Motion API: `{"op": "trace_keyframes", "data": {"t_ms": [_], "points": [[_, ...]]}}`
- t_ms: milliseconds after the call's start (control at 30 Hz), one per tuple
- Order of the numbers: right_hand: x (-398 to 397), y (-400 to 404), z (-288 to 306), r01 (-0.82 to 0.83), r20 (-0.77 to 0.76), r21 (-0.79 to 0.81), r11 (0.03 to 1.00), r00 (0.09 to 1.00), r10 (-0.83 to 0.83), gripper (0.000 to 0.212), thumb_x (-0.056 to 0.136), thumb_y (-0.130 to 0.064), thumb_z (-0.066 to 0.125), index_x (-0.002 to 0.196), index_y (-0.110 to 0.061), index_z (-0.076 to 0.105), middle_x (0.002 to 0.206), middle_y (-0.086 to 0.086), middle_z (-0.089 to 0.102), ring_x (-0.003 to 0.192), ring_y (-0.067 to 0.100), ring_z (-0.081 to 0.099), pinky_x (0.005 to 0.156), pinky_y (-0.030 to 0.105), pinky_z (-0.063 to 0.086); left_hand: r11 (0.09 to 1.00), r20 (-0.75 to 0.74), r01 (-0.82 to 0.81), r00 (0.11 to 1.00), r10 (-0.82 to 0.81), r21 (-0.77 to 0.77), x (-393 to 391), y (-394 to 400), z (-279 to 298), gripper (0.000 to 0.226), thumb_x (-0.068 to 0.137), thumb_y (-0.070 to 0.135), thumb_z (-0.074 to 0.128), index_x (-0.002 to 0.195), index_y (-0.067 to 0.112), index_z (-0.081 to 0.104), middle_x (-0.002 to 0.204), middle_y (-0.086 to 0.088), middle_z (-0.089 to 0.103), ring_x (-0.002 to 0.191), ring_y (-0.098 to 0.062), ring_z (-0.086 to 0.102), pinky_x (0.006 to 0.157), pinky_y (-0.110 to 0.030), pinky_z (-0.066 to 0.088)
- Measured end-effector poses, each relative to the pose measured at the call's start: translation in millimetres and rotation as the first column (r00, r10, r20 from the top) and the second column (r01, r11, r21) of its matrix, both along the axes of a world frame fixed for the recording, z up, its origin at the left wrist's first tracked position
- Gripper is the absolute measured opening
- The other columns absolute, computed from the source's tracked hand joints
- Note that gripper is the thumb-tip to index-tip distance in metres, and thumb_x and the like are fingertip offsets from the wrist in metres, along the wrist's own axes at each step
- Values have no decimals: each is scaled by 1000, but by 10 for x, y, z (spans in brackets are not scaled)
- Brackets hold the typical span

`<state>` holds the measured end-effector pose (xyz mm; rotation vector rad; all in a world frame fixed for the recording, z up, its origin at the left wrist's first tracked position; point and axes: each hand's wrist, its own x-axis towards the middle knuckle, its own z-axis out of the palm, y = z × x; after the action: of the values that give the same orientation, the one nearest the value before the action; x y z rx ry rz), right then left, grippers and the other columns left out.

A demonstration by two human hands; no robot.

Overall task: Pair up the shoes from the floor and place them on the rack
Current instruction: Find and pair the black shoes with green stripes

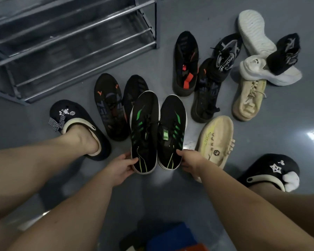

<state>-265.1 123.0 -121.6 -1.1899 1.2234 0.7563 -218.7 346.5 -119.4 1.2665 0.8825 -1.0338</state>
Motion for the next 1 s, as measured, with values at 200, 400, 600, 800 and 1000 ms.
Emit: {"op": "trace_keyframes", "data": {"t_ms": [200, 400, 600, 800, 1000], "points": [[27, 102, -160, 89, -31, 193, 977, 996, -85, 41, 94, -19, 55, 132, -5, 48, 116, 25, 59, 109, 37, 59, 100, 38, 45, 1000, -30, -9, 1000, 9, -27, 30, 30, 4, 43, 90, -8, 48, 132, -1, 45, 96, -8, 64, 88, -20, 60, 77, -31, 49], [9, 246, -304, 243, -10, 206, 948, 969, -247, 9, 95, -6, 52, 94, -14, 55, 87, 3, 63, 74, 15, 60, 83, 30, 52, 1000, -37, -21, 999, 20, -23, 27, 31, 19, 42, 91, -7, 48, 132, 0, 45, 97, -8, 64, 88, -19, 60, 74, -30, 49], [31, 252, -323, 127, 30, 143, 982, 991, -132, 22, 93, -16, 56, 71, -16, 54, 65, 1, 46, 55, 12, 36, 57, 23, 33, 1000, 15, 24, 1000, -24, 2, 79, 96, 54, 44, 91, -5, 48, 134, 3, 45, 96, -4, 65, 87, -16, 61, 73, -27, 49], [54, 249, -293, 67, 58, 116, 991, 996, -74, 24, 89, -20, 63, 68, -14, 54, 63, 3, 45, 53, 13, 37, 57, 24, 34, 1000, 15, 29, 999, -29, -4, 101, 110, 88, 45, 91, -4, 49, 135, 5, 46, 96, -4, 65, 87, -15, 61, 74, -27, 49], [76, 268, -141, 15, 160, -7, 1000, 987, -14, 6, 82, -9, 70, 83, -7, 64, 94, 16, 70, 92, 32, 68, 92, 44, 53, 999, 35, 39, 999, -39, 0, 94, 66, 189, 41, 92, -3, 48, 133, 6, 48, 92, -3, 64, 83, -14, 60, 72, -25, 50]]}}
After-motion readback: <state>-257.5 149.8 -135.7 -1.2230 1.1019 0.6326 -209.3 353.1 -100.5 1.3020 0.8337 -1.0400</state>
